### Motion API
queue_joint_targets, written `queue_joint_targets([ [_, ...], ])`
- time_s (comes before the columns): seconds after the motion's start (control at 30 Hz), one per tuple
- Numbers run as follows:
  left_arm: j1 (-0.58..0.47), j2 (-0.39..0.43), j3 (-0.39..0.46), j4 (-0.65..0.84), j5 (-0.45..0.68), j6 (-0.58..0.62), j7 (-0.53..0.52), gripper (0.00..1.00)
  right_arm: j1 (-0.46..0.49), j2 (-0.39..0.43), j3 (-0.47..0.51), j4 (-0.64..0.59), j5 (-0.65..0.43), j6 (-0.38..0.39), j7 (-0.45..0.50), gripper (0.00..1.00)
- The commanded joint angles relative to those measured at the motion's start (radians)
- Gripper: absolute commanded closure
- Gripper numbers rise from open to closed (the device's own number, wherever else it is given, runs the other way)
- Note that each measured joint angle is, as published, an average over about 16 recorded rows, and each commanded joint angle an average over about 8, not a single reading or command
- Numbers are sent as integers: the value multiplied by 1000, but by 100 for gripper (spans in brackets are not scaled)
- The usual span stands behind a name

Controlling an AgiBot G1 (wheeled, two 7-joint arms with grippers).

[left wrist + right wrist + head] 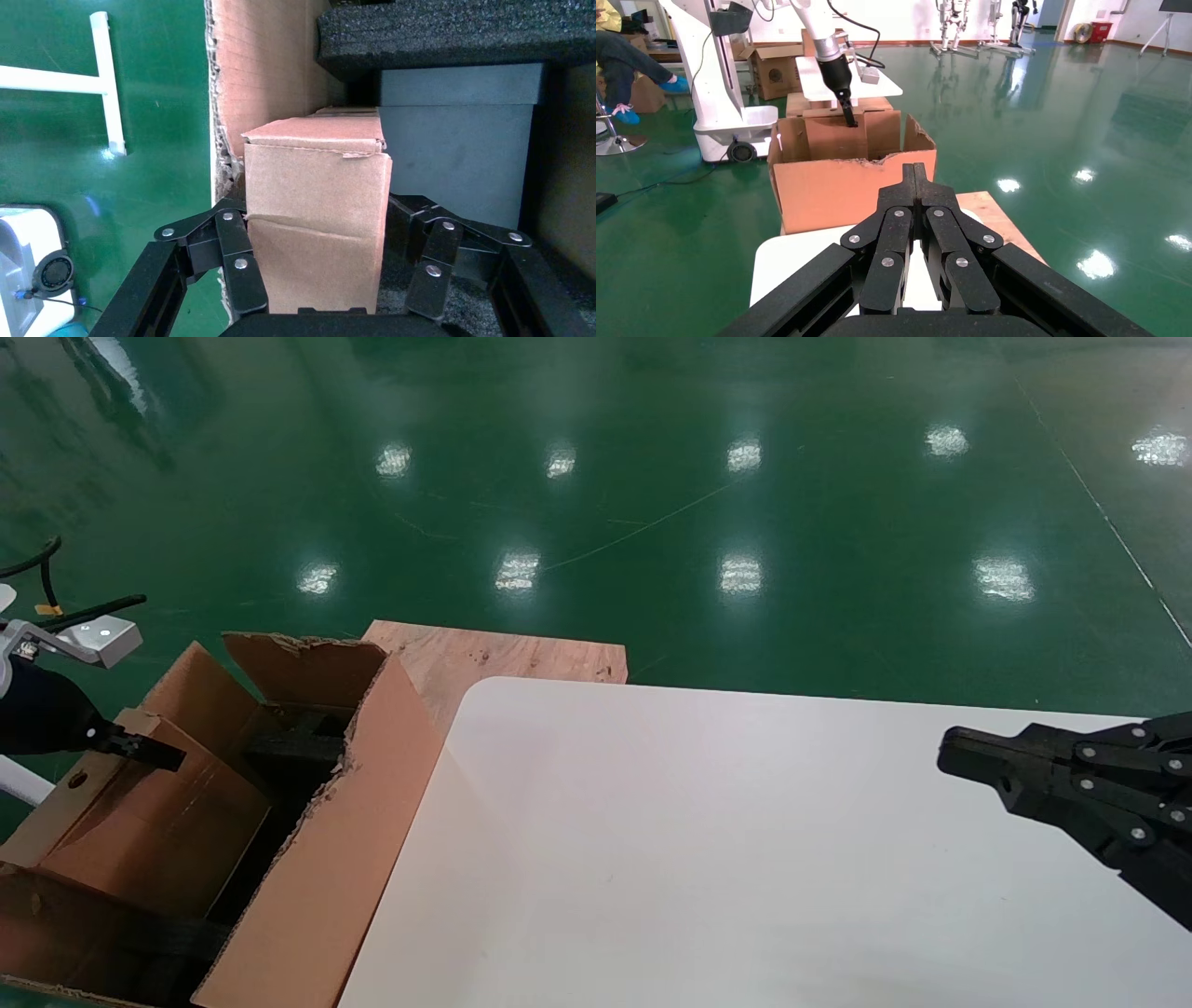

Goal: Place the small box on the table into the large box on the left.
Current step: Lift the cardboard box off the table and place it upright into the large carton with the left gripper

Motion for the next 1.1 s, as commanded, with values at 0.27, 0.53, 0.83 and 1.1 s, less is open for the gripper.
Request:
queue_joint_targets([
  [0.27, 9, -4, -6, 2, -8, 7, 5, 18, 0, 0, 0, 0, 0, 0, 0, 100],
  [0.53, 9, -5, -8, 4, -11, 11, 4, 0, 0, 0, 0, 0, 0, 0, 0, 100],
  [0.83, 9, -4, -6, 3, -8, 11, 4, 0, 0, 0, 0, 0, 0, 0, 0, 98],
  [1.1, 8, -4, -5, 3, -7, 9, 5, 0, 0, 0, 0, 0, 0, 0, 0, 7],
])
